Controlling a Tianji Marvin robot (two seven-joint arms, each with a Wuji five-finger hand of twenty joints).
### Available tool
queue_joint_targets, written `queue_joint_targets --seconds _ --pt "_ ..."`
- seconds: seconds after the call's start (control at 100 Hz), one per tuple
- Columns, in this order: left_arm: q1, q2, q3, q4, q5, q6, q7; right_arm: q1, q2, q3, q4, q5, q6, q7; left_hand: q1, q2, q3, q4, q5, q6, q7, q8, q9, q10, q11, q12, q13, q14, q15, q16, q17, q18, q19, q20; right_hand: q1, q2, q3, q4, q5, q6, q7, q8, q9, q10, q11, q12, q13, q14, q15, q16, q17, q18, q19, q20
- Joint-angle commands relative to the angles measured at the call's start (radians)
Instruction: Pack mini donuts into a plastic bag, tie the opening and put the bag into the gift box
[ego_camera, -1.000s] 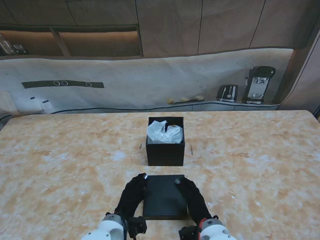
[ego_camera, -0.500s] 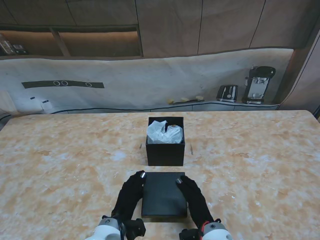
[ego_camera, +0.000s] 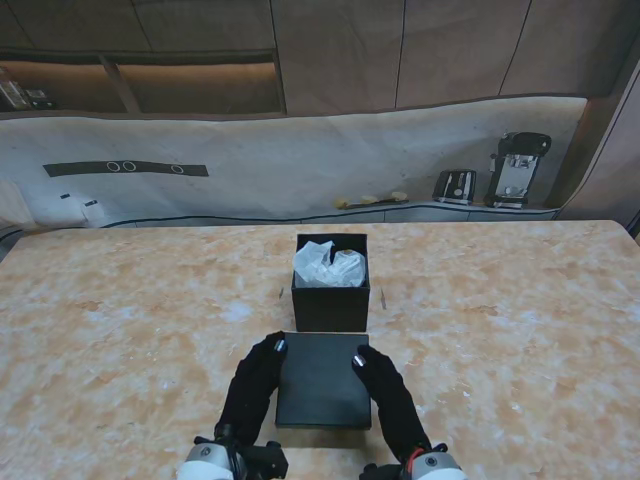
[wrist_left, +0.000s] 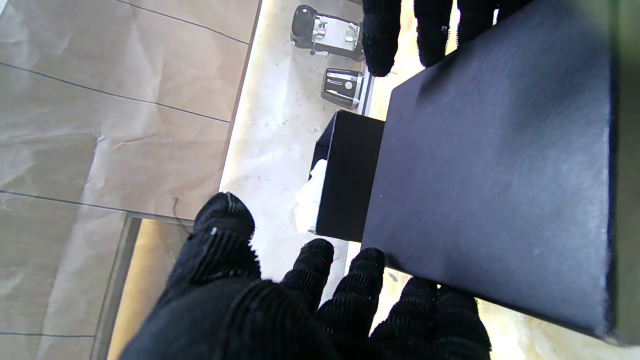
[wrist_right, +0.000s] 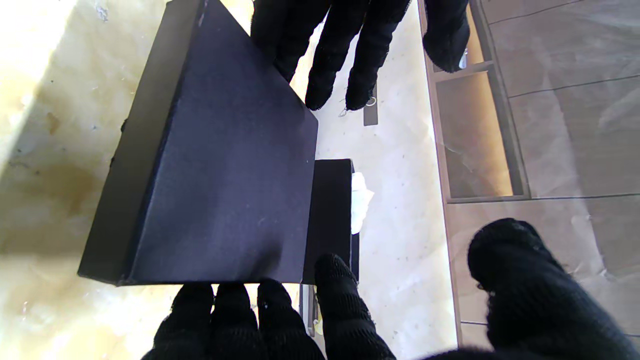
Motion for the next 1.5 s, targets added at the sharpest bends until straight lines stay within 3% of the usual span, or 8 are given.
queue_joint_targets --seconds 0.0,0.88,1.49 --pt "0.009 -0.006 0.019 -0.031 0.002 -0.012 -0.031 -0.012 -0.008 -0.021 -0.022 0.005 -0.008 0.032 0.017 0.030 0.000 0.017 0.016 -0.006 0.031 -0.014 0.025 -0.010 -0.004 0.001 0.110 0.006 0.145 0.030 0.060 -0.012 0.134 0.035 -0.023 -0.012 0.014 -0.037 -0.025 0.001 0.018 -0.009 0.084 -0.041 0.118 0.006 0.065 -0.012 0.094 0.025 0.028 -0.007 0.032 0.039" --pt "-0.045 -0.005 0.040 -0.089 0.013 -0.046 -0.033 0.028 -0.006 -0.027 -0.074 -0.016 -0.068 0.024 0.019 0.034 0.000 0.017 0.025 -0.006 0.022 -0.014 0.029 -0.007 -0.003 -0.001 0.115 0.007 0.138 0.033 0.067 -0.015 0.119 0.028 -0.024 -0.011 0.017 -0.037 -0.020 0.009 0.041 -0.009 0.082 -0.038 0.145 0.016 0.071 -0.010 0.096 0.026 0.034 -0.005 0.025 0.051" --pt "-0.193 -0.025 0.032 -0.046 -0.055 0.036 -0.024 0.166 -0.030 -0.038 -0.050 0.007 0.000 -0.007 0.012 0.030 -0.002 0.017 0.031 -0.006 0.017 -0.013 0.030 -0.007 -0.004 -0.003 0.116 0.005 0.137 0.033 0.067 -0.017 0.120 0.028 -0.018 -0.009 0.014 -0.037 -0.011 0.010 0.042 -0.011 0.084 -0.039 0.154 0.020 0.072 -0.010 0.095 0.025 0.037 -0.005 0.021 0.056"
